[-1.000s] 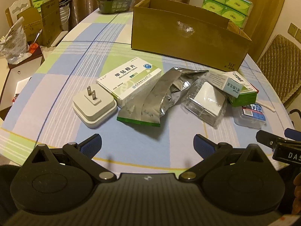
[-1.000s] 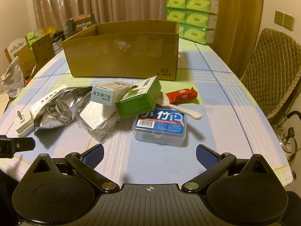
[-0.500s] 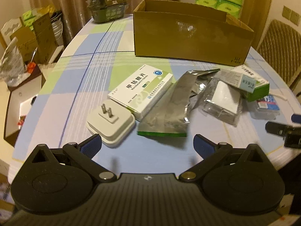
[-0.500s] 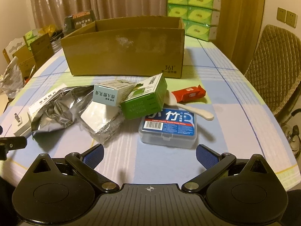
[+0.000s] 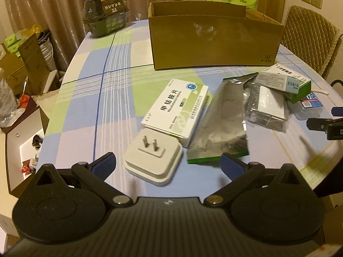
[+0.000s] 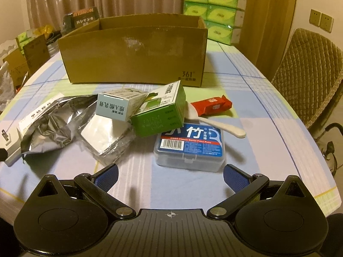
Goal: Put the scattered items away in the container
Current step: 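Reach the left tool to the white plug adapter and grasp it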
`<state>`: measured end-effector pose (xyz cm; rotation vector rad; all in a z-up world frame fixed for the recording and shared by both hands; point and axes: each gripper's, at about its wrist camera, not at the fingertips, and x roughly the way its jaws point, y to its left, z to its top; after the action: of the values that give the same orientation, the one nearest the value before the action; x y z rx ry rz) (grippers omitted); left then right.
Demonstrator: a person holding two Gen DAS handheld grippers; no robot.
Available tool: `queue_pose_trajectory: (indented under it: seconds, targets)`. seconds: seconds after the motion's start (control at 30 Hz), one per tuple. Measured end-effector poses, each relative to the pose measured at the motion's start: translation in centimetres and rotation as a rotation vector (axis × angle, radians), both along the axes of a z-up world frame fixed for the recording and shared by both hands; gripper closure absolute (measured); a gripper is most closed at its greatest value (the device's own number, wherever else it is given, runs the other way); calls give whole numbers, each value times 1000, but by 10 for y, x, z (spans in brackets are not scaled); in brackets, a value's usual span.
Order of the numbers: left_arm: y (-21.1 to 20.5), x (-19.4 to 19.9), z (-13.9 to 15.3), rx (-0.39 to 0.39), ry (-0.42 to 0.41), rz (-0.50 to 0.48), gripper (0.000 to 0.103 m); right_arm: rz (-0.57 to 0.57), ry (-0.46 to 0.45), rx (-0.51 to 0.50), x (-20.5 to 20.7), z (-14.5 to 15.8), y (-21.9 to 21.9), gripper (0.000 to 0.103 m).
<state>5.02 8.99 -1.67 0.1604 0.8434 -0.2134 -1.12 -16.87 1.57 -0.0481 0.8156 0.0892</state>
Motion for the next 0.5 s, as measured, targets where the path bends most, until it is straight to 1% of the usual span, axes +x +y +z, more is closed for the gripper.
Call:
queue_pose_trajectory:
  seconds: [0.17,0.2,0.23,0.4,0.5]
  targets:
    - [13,12,-4,22,3,-66,1,-4,1,-22,1,-2,2,2]
    - [15,14,-5,34,-1,-83,3,-4,1,-26,1,-2,3,2]
    - [16,17,-7,46,1,-104,7,-5,1,-29,2,-2,3,2]
    - [21,31,-17,95,44,-214,19,1,3,-53,2,-3,7,2]
    - [20,36,-23,116,64,-269,20,8,7,-62,3,-4,10,2]
